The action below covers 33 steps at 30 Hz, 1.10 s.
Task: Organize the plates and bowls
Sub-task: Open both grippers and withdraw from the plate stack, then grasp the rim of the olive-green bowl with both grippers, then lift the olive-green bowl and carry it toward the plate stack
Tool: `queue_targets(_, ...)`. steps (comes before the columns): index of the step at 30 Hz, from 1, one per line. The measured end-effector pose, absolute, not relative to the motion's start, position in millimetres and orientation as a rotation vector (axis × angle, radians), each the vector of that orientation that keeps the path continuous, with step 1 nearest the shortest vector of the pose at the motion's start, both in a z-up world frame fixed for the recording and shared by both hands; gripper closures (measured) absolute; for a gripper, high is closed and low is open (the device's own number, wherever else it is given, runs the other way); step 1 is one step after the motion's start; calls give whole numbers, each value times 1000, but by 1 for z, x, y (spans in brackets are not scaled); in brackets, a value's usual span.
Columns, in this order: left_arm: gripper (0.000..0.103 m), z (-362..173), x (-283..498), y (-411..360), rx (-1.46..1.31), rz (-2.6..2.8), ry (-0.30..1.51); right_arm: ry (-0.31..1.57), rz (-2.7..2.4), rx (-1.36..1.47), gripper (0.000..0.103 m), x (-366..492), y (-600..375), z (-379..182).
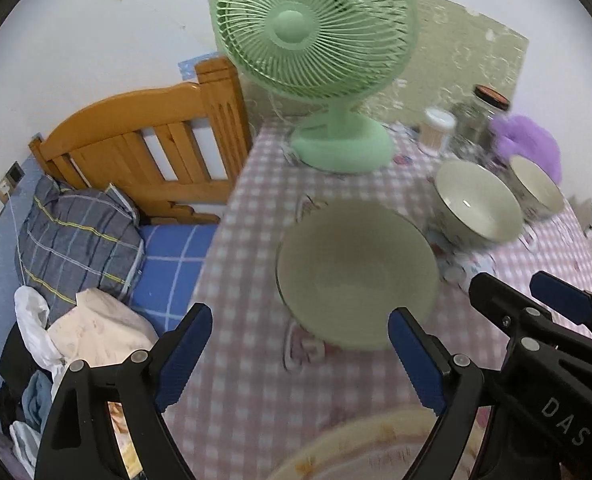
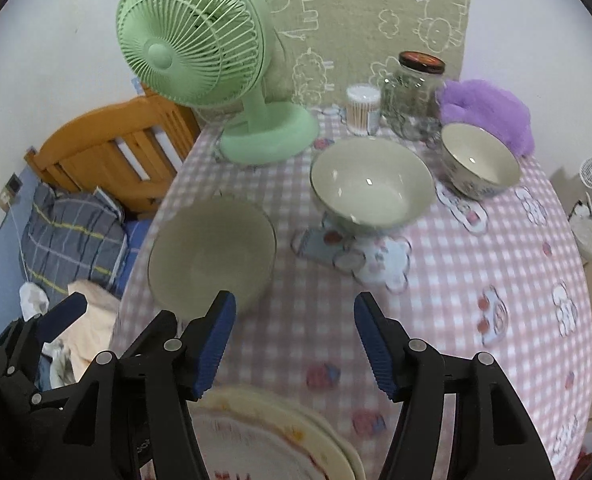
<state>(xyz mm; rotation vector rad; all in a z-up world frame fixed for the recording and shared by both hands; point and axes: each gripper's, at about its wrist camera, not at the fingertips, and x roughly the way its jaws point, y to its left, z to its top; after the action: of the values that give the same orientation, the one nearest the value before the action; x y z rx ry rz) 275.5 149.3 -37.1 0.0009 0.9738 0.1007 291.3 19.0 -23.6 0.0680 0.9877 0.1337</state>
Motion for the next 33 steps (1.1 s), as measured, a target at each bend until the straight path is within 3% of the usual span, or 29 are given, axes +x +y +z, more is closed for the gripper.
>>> queue_targets(15,37,-89,332,160,-58,151,1024,1044,169,51,41,363,42,-76)
queue_targets(20,57,-102,340,160,-64,148,1051,1077,182,48,63,373,49,-92)
queue_targets(22,76,-106,341,159,-65,142,1071,1088,189,42,76,376,52,-97)
queue_targets(23,78,-107,341,157,-55,154,1075,1099,190,38,82,377,54,-99)
queue_targets(33,78,-98,334,156,-43,162,1083,1094,167,7,82,368,56,-91)
